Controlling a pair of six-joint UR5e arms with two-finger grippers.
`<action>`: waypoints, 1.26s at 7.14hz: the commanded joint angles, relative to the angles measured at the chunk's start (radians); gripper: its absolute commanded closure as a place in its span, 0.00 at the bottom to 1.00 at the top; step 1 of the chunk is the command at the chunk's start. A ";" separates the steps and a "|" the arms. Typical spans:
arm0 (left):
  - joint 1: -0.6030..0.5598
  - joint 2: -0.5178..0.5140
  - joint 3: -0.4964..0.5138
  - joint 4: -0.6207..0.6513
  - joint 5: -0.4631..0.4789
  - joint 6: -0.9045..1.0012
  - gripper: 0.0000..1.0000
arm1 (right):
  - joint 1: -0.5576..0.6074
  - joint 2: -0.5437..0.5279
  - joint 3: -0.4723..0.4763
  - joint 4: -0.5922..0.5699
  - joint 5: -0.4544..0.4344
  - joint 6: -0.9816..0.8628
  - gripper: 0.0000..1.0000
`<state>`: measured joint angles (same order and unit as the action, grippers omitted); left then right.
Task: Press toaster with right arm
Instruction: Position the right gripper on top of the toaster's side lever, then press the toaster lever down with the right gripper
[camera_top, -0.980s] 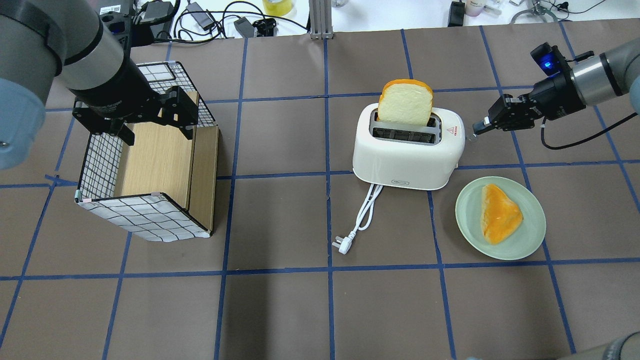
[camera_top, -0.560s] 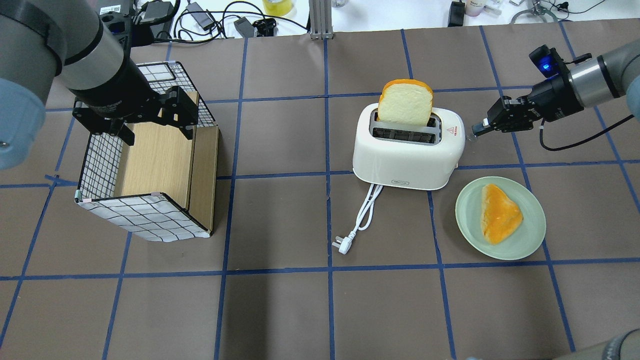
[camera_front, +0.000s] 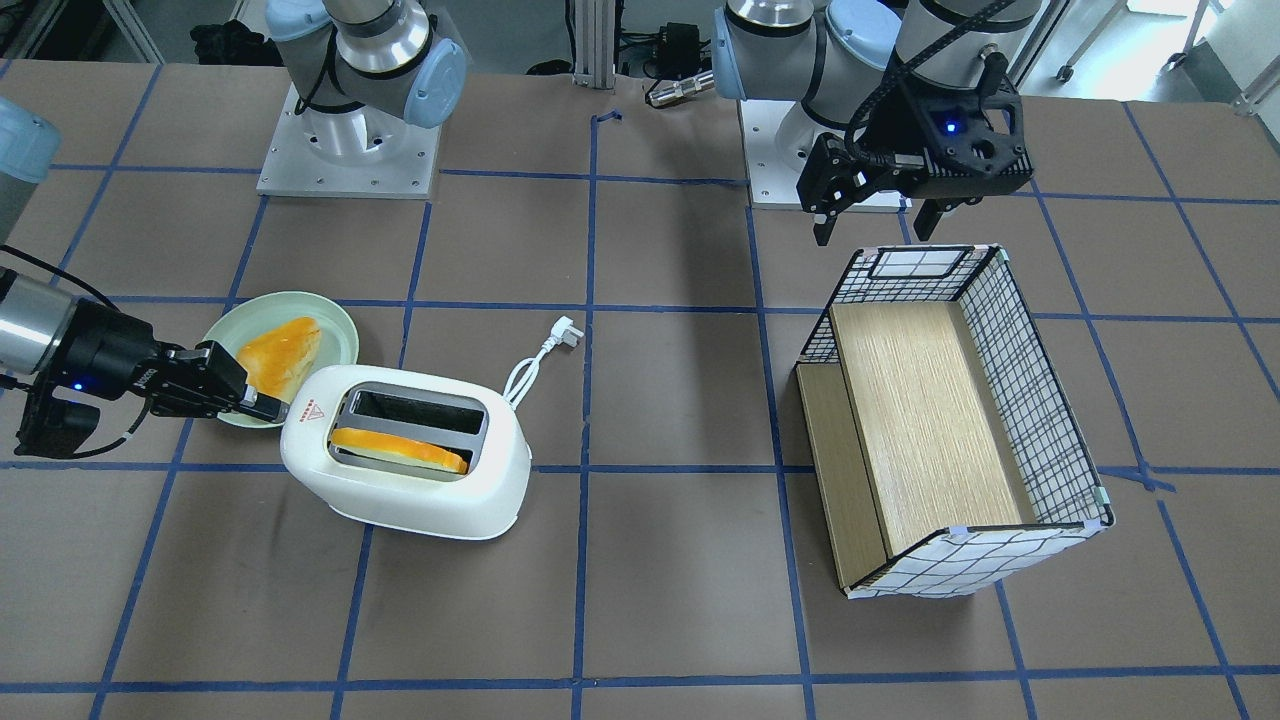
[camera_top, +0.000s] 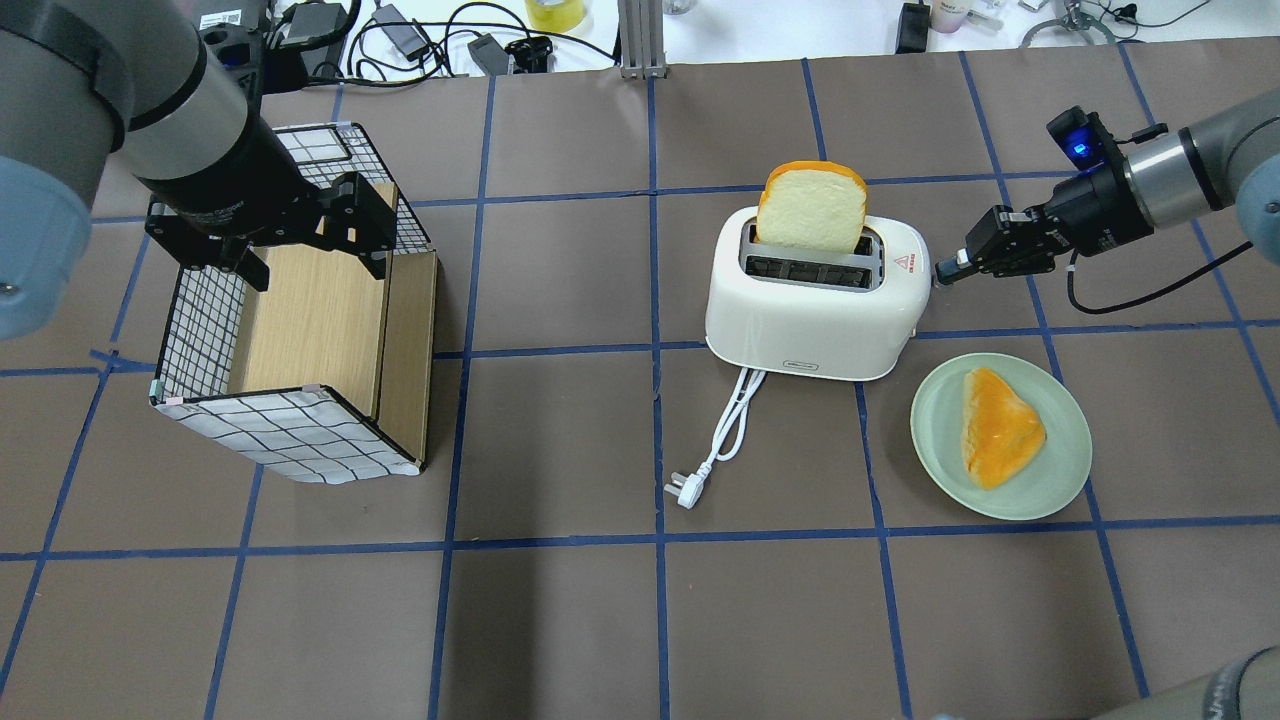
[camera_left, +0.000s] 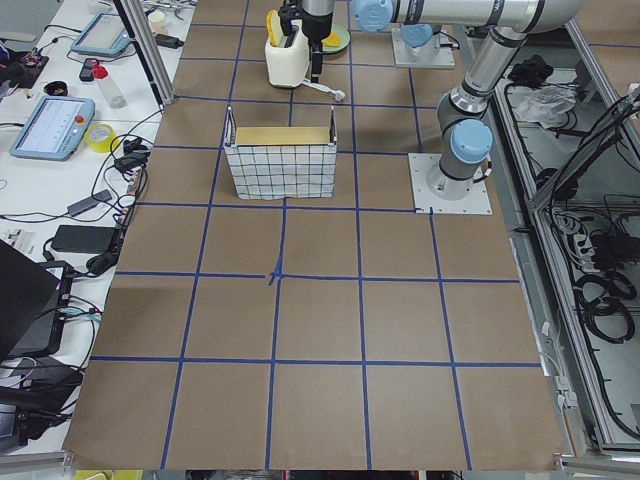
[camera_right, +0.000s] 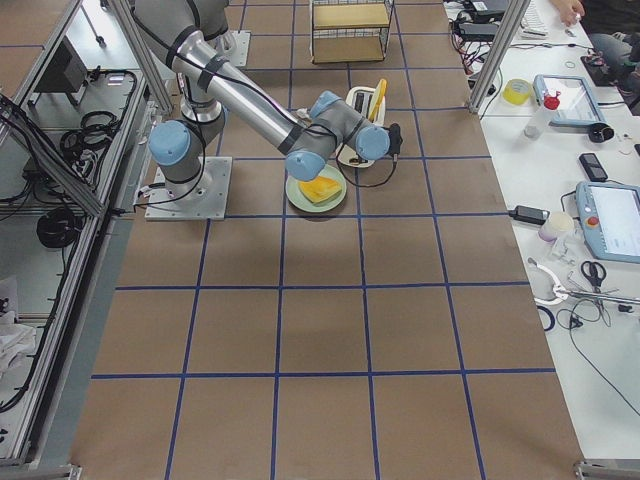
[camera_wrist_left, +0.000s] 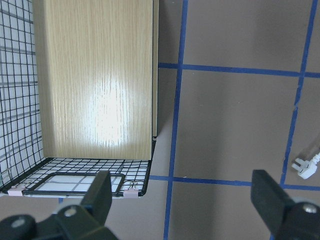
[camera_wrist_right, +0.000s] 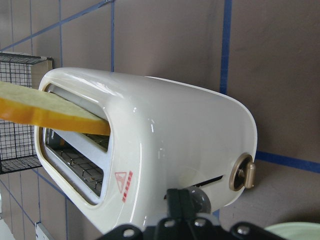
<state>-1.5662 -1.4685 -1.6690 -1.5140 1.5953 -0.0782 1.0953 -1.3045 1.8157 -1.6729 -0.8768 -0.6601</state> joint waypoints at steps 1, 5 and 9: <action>0.000 -0.001 0.000 0.000 0.000 0.000 0.00 | 0.000 0.019 0.005 -0.001 -0.008 -0.003 1.00; 0.000 0.000 0.000 0.000 0.000 0.000 0.00 | 0.000 0.057 0.005 -0.001 -0.053 -0.004 1.00; 0.000 0.000 0.000 0.000 0.000 0.000 0.00 | 0.000 0.096 0.011 -0.018 -0.116 0.000 1.00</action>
<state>-1.5662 -1.4684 -1.6690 -1.5140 1.5954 -0.0782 1.0952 -1.2173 1.8229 -1.6834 -0.9750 -0.6612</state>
